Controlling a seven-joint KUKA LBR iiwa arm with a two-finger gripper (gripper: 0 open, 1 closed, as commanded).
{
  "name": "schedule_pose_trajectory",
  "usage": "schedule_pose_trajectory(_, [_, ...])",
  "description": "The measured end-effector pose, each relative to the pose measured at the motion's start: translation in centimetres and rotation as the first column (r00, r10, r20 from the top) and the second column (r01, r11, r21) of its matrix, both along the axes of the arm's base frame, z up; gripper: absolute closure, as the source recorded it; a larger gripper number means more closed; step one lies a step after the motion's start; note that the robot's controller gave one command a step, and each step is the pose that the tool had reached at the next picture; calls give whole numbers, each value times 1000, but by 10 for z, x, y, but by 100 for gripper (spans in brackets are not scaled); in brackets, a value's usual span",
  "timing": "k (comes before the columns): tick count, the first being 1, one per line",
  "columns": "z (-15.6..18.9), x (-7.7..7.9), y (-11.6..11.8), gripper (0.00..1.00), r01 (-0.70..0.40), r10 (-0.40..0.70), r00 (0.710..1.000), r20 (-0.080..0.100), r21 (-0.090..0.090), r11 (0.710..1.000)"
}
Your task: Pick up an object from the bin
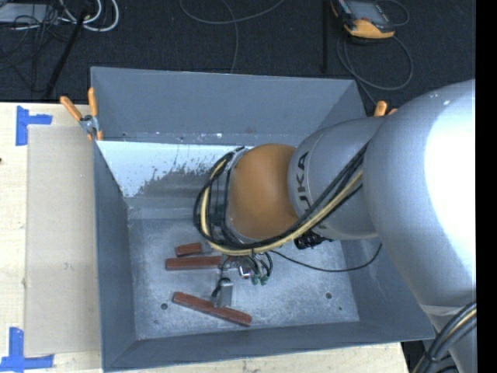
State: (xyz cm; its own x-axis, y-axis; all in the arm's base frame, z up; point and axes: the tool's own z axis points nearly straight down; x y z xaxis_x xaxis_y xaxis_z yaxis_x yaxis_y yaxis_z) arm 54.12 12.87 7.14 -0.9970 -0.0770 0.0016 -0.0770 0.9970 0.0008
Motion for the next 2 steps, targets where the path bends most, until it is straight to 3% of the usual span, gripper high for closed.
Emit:
schedule_pose_trajectory(1, [-1, 56, -62, 0, -127, 127, 992, 5, -3, 992])
schedule_pose_trajectory(2, [-1, 4, -2, 0, -265, 265, 964, 2, 2, 964])
